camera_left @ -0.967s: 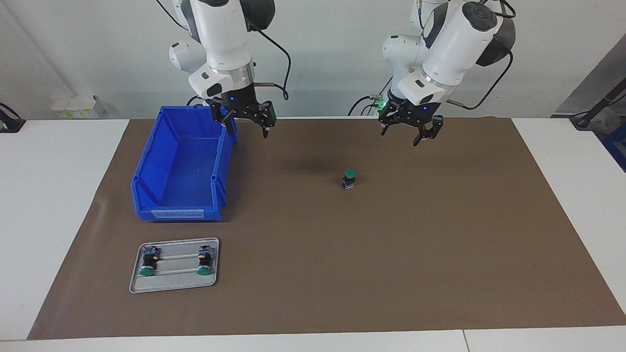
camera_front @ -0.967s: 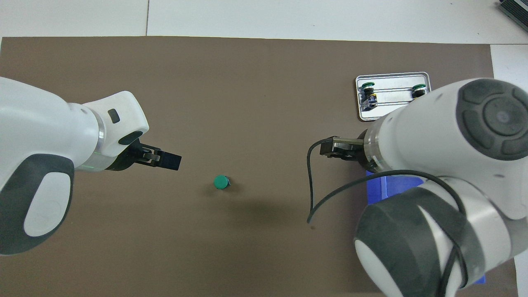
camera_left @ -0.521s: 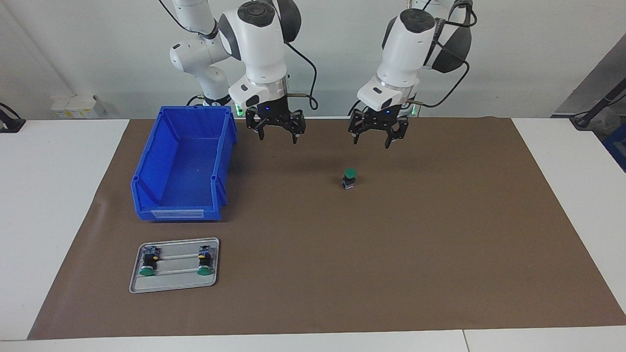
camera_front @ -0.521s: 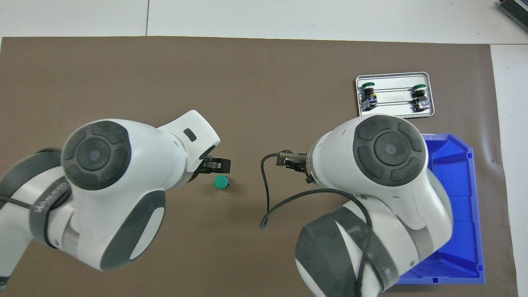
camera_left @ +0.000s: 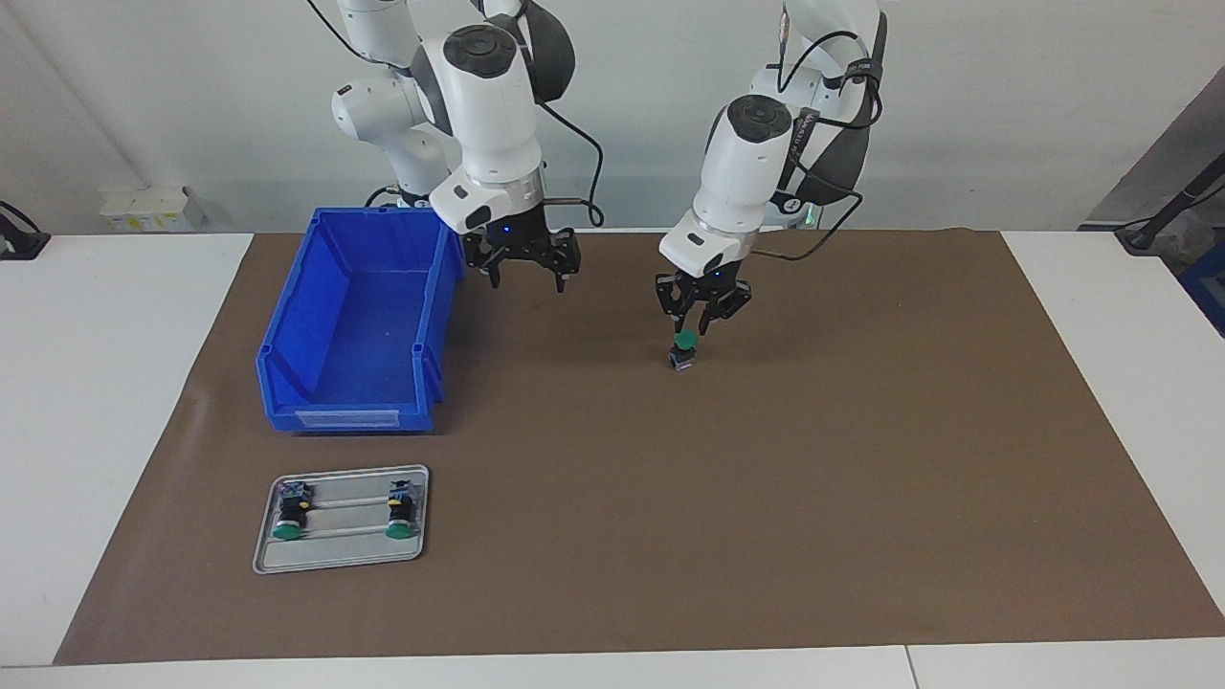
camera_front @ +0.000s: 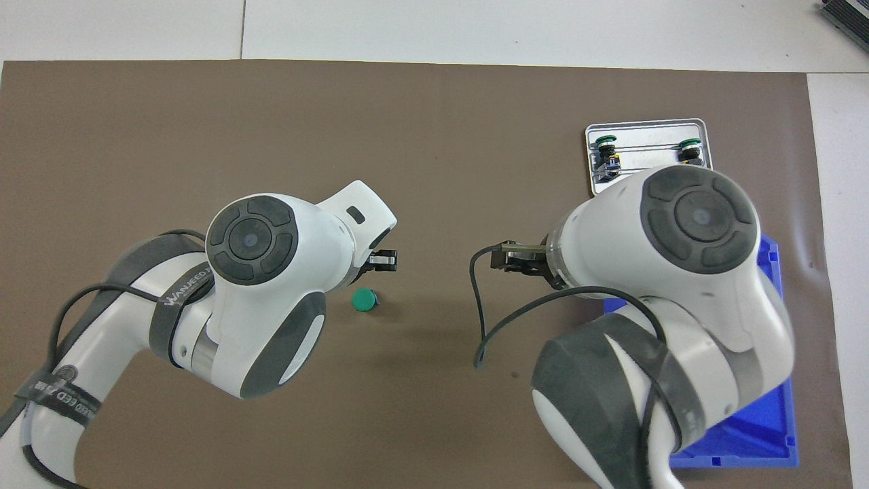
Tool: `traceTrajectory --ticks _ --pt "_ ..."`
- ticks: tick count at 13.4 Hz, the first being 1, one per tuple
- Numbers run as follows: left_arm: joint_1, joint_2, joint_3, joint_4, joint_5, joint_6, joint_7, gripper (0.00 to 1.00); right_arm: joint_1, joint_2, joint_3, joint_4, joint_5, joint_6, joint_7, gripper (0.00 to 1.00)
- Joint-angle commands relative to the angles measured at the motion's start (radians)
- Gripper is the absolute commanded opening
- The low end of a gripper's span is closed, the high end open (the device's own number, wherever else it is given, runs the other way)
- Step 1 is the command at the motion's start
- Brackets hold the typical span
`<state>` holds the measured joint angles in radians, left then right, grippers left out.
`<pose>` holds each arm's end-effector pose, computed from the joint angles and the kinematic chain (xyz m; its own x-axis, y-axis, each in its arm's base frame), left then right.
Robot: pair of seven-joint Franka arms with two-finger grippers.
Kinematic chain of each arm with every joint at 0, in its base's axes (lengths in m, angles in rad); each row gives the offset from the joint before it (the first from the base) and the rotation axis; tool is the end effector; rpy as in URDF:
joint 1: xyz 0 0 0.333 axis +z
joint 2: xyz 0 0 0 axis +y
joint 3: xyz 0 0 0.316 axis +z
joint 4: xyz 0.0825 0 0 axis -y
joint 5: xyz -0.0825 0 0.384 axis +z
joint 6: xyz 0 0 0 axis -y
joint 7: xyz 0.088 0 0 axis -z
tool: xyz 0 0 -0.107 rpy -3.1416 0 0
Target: Place and press button with both arms
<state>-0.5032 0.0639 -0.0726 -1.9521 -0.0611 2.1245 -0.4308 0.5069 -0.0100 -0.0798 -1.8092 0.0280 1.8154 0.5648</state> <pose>0.4884 -0.3196 0.4555 0.9911 -0.1111 0.0727 -0.1181 -0.9880 0.0991 0.5104 0.2347 0.5377 0.9896 -0.1437 -0.0014 -0.1437 -0.9891 -0.0323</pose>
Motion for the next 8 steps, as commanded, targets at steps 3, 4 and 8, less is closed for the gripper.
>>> traceTrajectory --ticks 3,4,8 --pt "-0.015 -0.035 0.011 -0.128 0.024 0.113 -0.022 0.12 -0.022 -0.044 0.003 -0.021 0.017 -0.054 -0.042 1.0" --pt "-0.015 -0.033 0.011 -0.151 0.024 0.136 -0.022 0.1 -0.024 -0.048 0.003 -0.021 0.017 -0.054 -0.043 1.0" --pt "-0.024 -0.026 0.011 -0.177 0.024 0.143 -0.023 0.02 -0.024 -0.054 0.003 -0.024 0.017 -0.056 -0.045 1.0"
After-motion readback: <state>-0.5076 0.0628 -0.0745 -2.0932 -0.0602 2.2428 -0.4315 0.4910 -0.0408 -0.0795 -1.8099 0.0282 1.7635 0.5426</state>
